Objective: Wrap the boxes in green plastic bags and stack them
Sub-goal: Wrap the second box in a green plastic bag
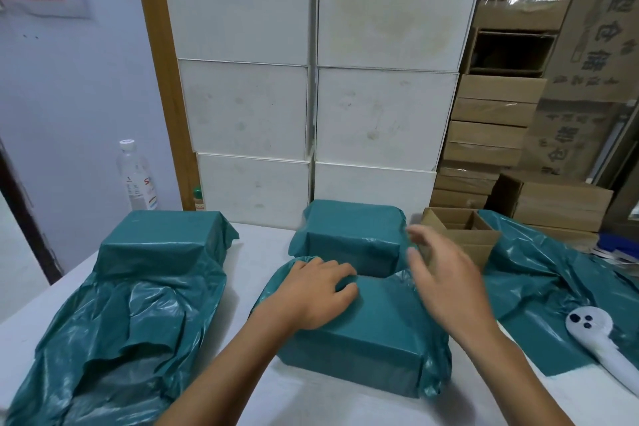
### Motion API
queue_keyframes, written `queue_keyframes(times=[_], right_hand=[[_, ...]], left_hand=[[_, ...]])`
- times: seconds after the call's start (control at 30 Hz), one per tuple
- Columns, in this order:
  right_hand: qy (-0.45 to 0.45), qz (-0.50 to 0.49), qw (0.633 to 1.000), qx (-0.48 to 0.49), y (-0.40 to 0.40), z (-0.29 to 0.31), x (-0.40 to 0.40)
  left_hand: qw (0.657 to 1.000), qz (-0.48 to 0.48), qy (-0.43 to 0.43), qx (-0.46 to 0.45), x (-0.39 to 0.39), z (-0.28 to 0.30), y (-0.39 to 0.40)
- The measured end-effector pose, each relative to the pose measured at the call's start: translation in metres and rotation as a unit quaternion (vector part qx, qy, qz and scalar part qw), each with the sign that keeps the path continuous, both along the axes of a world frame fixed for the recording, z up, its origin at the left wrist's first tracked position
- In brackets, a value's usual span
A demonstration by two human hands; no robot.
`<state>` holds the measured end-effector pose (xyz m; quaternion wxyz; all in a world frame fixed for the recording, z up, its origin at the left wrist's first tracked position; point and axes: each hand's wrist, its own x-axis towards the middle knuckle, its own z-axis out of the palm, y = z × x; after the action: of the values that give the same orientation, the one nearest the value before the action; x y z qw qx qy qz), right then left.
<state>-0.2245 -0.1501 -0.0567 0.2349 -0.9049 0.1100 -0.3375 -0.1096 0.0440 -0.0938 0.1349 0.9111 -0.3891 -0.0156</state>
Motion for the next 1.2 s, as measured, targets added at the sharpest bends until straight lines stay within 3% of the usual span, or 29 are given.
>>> queue_keyframes(times=[0.1, 0.17, 0.33, 0.53, 0.77, 0.93, 1.2], right_hand=[[0.180, 0.065, 0.981, -0.007, 0.024, -0.011, 0.009], [0.249, 0.064, 0.965, 0.046, 0.026, -0.027, 0.013], [0.204, 0.074, 0.947, 0.236, 0.012, -0.037, 0.019], [0.150, 0.059, 0.880, 0.446, 0.005, -0.051, 0.006], [0.086, 0.039, 0.830, 0.550, 0.016, -0.060, -0.001], [0.069, 0.041, 0.822, 0.564, 0.017, -0.065, 0.002], [0.042, 0.038, 0.808, 0.587, 0.016, -0.076, 0.012]], left_hand=[[1.000, 0.000, 0.003, 0.000, 0.000, -0.001, -0.001], [1.000, 0.003, 0.008, -0.006, 0.001, -0.001, -0.001], [0.999, 0.013, 0.038, -0.025, 0.001, -0.001, 0.002], [0.981, 0.058, 0.116, -0.143, 0.005, -0.003, 0.006], [0.907, 0.095, 0.276, -0.303, 0.013, -0.012, 0.020], [0.819, 0.092, 0.390, -0.411, 0.012, -0.032, 0.037], [0.727, 0.144, 0.420, -0.523, 0.000, -0.049, 0.028]])
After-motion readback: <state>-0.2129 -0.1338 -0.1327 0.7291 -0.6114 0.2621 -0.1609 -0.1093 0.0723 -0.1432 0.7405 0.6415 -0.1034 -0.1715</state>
